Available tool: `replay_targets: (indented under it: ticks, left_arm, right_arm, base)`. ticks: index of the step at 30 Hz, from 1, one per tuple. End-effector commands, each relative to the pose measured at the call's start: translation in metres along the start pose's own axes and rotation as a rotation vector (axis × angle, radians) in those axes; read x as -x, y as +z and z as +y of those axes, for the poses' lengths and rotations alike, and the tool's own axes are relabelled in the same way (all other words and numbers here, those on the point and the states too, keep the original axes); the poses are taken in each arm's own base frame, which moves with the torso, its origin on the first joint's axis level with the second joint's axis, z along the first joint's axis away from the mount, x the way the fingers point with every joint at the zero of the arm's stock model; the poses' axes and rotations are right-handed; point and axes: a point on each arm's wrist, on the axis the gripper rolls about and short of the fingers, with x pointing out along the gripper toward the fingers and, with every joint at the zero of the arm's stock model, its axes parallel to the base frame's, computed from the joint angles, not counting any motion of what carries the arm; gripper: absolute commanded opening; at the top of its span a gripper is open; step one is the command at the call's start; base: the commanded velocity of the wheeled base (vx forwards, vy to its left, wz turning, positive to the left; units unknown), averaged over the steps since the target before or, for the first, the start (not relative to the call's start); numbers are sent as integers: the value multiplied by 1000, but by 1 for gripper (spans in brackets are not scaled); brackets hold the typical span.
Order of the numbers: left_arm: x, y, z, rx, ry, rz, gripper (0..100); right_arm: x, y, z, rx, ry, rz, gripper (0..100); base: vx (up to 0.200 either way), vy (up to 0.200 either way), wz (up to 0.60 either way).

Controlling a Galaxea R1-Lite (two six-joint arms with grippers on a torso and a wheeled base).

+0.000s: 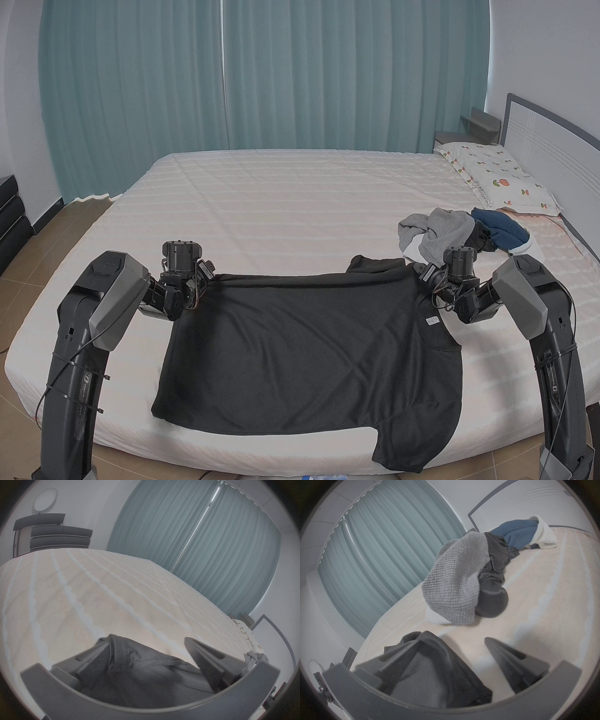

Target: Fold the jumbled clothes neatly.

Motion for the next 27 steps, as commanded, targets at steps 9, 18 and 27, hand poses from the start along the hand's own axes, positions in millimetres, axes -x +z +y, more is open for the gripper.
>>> replay_targets:
  ticks: [9, 18, 27]
  left_arm:
    - [105, 83, -5, 32, -69, -13, 100]
    - [190, 60, 28, 17, -85, 110, 100]
    - [249, 5, 65, -3, -83, 208, 100]
  right_arm:
    - [113, 53, 19, -11, 75, -13, 100]
    - [217, 35, 0, -5, 78, 177, 100]
    - [283, 1, -31, -11, 75, 294, 100]
  base:
    - [0, 0, 0]
    - [0, 0, 0]
    - [0, 0, 0]
